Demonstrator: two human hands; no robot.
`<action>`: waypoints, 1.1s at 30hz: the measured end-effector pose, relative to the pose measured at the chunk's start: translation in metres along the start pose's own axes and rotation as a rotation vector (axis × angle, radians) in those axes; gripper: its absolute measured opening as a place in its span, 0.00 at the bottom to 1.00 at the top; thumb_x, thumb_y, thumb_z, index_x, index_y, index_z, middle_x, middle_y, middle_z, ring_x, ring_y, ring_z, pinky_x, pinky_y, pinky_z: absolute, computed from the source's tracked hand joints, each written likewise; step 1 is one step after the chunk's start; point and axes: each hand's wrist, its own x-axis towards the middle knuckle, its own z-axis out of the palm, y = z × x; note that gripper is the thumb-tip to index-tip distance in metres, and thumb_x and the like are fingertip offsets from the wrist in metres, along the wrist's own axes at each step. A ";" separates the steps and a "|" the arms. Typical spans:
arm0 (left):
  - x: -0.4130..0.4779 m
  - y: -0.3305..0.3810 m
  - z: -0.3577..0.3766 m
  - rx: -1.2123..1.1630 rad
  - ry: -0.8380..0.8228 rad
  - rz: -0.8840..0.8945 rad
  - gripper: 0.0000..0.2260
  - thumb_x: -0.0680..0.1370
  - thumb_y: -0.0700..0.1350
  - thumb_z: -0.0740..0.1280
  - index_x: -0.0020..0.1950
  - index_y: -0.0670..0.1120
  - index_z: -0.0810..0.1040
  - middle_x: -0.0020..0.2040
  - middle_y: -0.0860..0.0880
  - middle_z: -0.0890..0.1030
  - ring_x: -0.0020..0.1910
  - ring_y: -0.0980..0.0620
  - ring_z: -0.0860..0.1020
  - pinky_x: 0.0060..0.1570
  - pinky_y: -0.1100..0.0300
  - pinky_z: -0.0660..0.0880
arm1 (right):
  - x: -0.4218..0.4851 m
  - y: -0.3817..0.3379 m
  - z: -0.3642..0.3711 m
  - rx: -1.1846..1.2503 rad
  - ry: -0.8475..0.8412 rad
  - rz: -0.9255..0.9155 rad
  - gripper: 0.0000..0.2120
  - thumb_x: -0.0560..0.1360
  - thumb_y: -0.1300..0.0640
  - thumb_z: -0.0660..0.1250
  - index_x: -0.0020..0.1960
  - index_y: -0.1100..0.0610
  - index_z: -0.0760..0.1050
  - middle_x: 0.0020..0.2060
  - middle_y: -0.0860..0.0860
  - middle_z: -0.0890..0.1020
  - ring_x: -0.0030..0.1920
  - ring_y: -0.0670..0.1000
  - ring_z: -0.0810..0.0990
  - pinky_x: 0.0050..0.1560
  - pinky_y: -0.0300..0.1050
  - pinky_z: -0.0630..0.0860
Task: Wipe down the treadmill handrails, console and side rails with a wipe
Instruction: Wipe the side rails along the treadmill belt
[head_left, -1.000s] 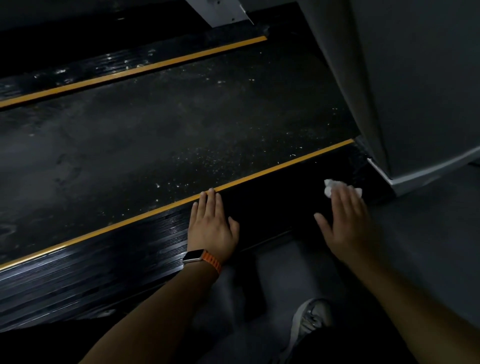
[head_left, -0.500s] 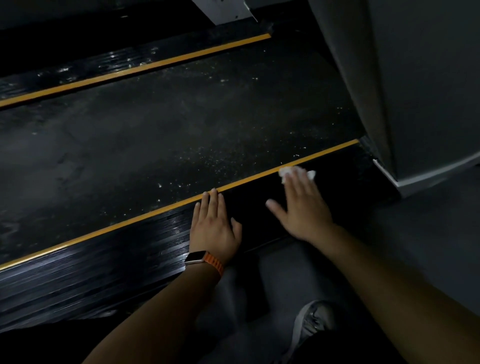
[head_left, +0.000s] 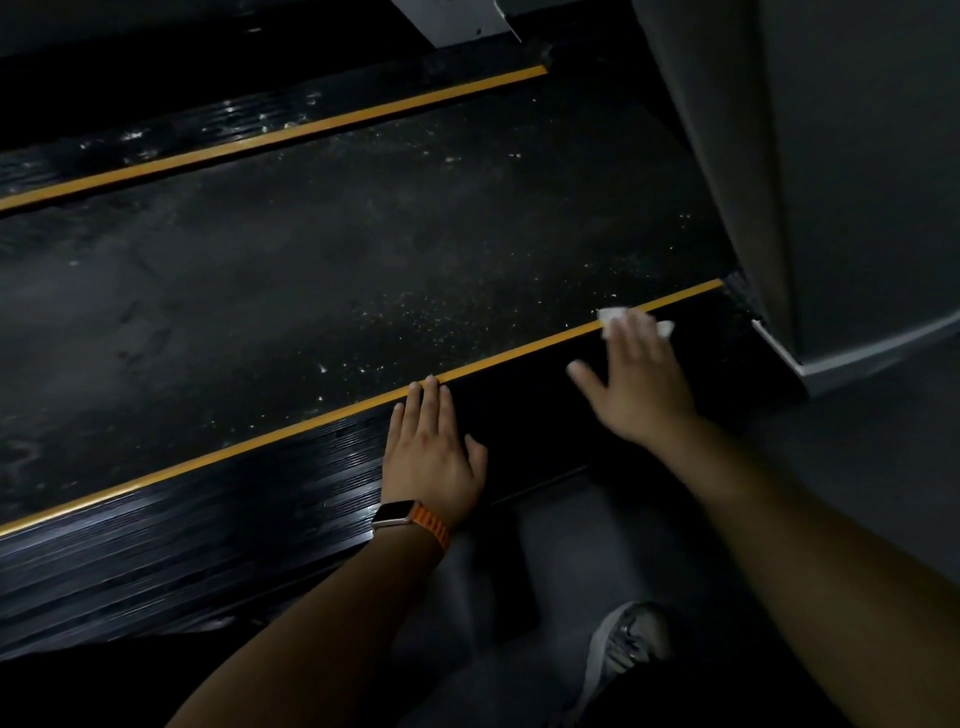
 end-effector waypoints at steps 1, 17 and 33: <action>0.000 0.000 0.000 -0.001 0.002 0.001 0.35 0.79 0.58 0.42 0.84 0.41 0.53 0.84 0.43 0.50 0.83 0.47 0.46 0.82 0.50 0.44 | -0.013 -0.014 0.009 -0.027 0.004 -0.089 0.46 0.80 0.27 0.41 0.85 0.59 0.45 0.85 0.57 0.45 0.84 0.56 0.39 0.83 0.54 0.40; 0.001 0.000 0.002 0.014 0.000 -0.004 0.35 0.80 0.59 0.42 0.84 0.42 0.53 0.84 0.43 0.50 0.83 0.47 0.46 0.82 0.50 0.44 | -0.055 -0.007 0.037 -0.051 0.131 -0.138 0.45 0.81 0.28 0.42 0.84 0.60 0.52 0.84 0.58 0.52 0.84 0.57 0.47 0.83 0.59 0.49; 0.001 0.001 0.001 0.003 0.003 -0.005 0.35 0.80 0.58 0.44 0.84 0.41 0.53 0.84 0.43 0.50 0.83 0.47 0.46 0.82 0.49 0.45 | -0.068 0.014 0.050 -0.043 0.224 -0.176 0.42 0.82 0.30 0.44 0.82 0.59 0.61 0.82 0.57 0.61 0.83 0.57 0.56 0.80 0.64 0.56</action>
